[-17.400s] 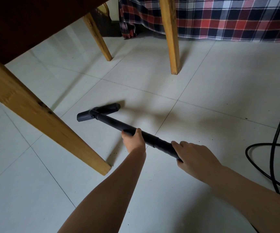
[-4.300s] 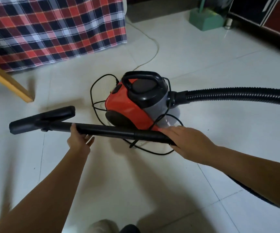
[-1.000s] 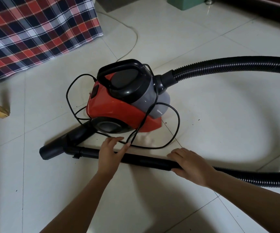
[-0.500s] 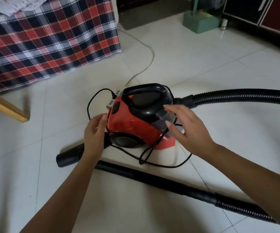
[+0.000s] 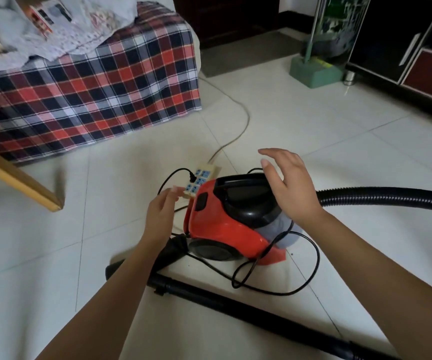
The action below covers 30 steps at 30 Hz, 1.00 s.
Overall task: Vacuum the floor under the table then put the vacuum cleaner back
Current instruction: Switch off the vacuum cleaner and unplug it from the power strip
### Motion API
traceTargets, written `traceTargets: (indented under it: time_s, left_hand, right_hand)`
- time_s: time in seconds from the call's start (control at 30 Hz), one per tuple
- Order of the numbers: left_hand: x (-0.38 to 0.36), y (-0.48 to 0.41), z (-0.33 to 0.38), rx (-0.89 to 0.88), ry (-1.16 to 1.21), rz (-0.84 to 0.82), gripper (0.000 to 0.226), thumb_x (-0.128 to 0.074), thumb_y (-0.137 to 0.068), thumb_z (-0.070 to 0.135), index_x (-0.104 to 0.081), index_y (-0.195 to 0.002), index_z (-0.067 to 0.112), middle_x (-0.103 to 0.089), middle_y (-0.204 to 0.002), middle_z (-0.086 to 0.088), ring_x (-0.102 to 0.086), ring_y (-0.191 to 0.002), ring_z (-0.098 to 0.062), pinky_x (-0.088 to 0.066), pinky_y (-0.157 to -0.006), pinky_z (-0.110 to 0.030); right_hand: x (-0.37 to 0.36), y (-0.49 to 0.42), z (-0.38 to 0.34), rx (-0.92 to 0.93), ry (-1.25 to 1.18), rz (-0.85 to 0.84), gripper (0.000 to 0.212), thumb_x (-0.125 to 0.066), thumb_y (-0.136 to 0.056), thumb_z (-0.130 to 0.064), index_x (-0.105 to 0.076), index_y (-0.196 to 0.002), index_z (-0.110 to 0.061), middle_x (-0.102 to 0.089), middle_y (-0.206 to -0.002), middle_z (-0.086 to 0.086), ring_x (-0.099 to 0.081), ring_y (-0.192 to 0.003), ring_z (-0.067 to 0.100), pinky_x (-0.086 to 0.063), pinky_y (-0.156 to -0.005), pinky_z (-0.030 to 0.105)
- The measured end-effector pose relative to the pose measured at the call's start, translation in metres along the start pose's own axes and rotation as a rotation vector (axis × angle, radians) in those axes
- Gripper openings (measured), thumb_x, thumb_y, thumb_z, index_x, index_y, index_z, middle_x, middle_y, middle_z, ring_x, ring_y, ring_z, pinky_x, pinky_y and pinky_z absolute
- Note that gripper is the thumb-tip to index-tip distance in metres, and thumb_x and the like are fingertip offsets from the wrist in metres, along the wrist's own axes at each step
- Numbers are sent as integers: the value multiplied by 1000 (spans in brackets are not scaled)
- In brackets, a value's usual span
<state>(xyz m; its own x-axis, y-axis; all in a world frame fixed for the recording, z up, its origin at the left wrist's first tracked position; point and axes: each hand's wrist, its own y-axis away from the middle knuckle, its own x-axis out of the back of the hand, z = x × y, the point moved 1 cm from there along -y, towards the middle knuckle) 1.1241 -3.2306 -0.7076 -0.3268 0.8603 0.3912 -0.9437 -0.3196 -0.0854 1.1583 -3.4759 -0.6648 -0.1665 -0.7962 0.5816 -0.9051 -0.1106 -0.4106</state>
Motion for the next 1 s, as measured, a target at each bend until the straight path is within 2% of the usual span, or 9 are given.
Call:
traceTargets:
  time_s: [0.07, 0.17, 0.3, 0.4, 0.57, 0.73, 1.0]
  left_hand:
    - [-9, -3, -15, 26, -107, -75, 31, -38, -101, 33, -64, -108, 19, -60, -108, 5, -52, -99, -8, -38, -79, -12]
    - [-18, -9, -42, 11, -352, -152, 50, -34, -92, 51, -61, -124, 23, -55, -124, -4, -49, -110, -12, -37, -89, -24]
    - [-32, -15, -58, 65, -672, -236, 46, -30, -99, 48, -41, -141, 36, -42, -138, -10, -43, -127, -28, -37, -105, -44]
    - [-41, -15, -59, 94, -792, -267, 45, -26, -98, 50, -37, -141, 44, -40, -140, -9, -38, -130, -28, -33, -108, -46]
    - [-45, -18, -51, 89, -875, -232, 47, -22, -99, 51, -44, -138, 38, -44, -135, -7, -40, -126, -26, -33, -105, -47]
    - [-49, -15, -50, 122, -855, -215, 50, -21, -99, 50, -52, -133, 32, -48, -128, -7, -44, -121, -26, -33, -104, -47]
    - [-50, -15, -45, 162, -814, -213, 54, -20, -98, 52, -57, -129, 28, -49, -125, -8, -45, -120, -27, -33, -105, -49]
  right_hand:
    - [-1, 0, 2, -33, -27, 31, 43, -36, -94, -35, -56, -126, -16, -57, -126, 0, -43, -122, 15, -26, -99, 16]
    - [-1, 8, 15, -27, -19, 24, 43, -34, -94, -39, -56, -126, -20, -57, -126, -3, -43, -122, 14, -25, -99, 16]
    - [1, 20, 34, -19, 49, -6, 46, -34, -93, -42, -58, -125, -19, -57, -125, -2, -42, -122, 16, -22, -96, 11]
    - [3, 23, 42, -50, 70, -21, 44, -34, -92, -39, -57, -126, -20, -56, -127, -2, -40, -122, 14, -20, -93, 8]
    - [4, 25, 42, -61, 56, -21, 44, -34, -92, -39, -57, -125, -21, -55, -127, -3, -39, -122, 13, -20, -93, 8]
    - [-2, 28, 42, -67, 52, -46, 31, -42, -99, -29, -57, -125, -21, -55, -126, -2, -40, -120, 14, -23, -95, 15]
    - [-3, 29, 41, -107, 82, -83, 35, -41, -98, -32, -54, -128, -21, -53, -130, -1, -39, -124, 16, -23, -97, 16]
